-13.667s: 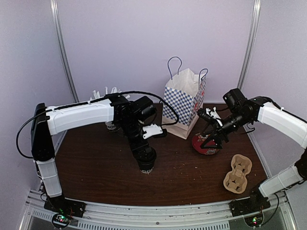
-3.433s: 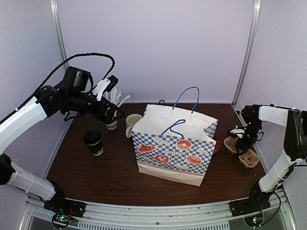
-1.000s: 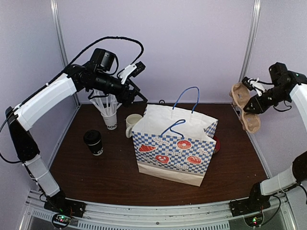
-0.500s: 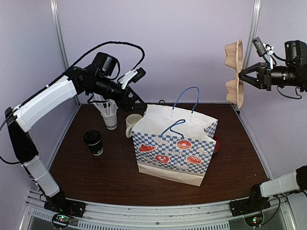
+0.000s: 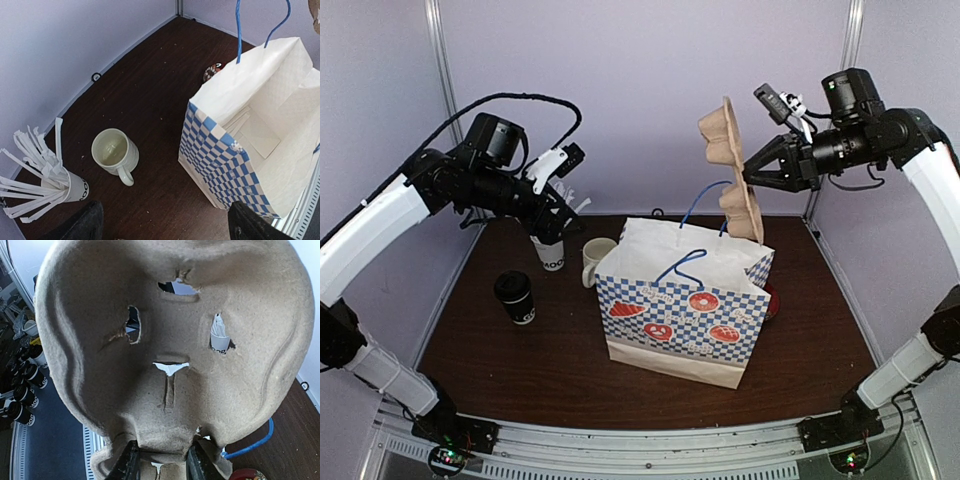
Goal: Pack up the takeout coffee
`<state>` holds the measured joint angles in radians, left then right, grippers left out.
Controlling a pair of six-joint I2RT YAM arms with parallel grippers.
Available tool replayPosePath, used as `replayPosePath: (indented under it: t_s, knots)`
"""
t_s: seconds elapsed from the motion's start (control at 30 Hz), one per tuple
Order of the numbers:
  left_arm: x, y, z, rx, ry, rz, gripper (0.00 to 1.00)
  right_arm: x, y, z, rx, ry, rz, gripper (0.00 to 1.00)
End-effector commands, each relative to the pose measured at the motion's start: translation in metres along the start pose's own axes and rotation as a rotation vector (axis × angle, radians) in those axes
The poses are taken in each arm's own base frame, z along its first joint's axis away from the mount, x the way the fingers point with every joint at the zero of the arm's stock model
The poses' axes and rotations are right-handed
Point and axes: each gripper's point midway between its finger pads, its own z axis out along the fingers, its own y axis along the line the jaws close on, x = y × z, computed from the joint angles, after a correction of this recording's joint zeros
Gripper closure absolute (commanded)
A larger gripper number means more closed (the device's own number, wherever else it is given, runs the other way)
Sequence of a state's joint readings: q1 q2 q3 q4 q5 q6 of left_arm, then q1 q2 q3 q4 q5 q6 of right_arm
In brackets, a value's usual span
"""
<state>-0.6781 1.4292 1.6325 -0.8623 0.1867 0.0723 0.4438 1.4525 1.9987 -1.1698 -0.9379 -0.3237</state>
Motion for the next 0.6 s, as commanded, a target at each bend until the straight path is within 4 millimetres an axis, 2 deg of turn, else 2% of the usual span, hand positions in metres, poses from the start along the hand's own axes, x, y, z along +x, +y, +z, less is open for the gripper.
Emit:
replayPosePath:
  t_s: [0.0, 0.17, 0.3, 0.47, 0.57]
  knots:
    - [0.007, 0.009, -0.003, -0.068, -0.014, -0.009, 0.1, 0.005, -0.006, 0.026, 0.021, 0.087, -0.044, 0.72]
    - [0.017, 0.012, -0.01, -0.097, -0.008, 0.001, 0.09, 0.011, -0.009, 0.055, 0.006, 0.158, -0.062, 0.73]
    - [0.026, 0.021, -0.016, -0.141, 0.003, -0.002, 0.09, 0.026, -0.008, 0.079, -0.015, 0.236, -0.073, 0.73]
    - [0.047, 0.062, -0.025, -0.262, 0.036, -0.137, 0.09, 0.052, -0.012, 0.098, -0.011, 0.338, -0.088, 0.72]
    - [0.058, 0.069, -0.026, -0.258, 0.025, -0.168, 0.09, 0.067, -0.02, 0.106, 0.017, 0.401, -0.088, 0.72]
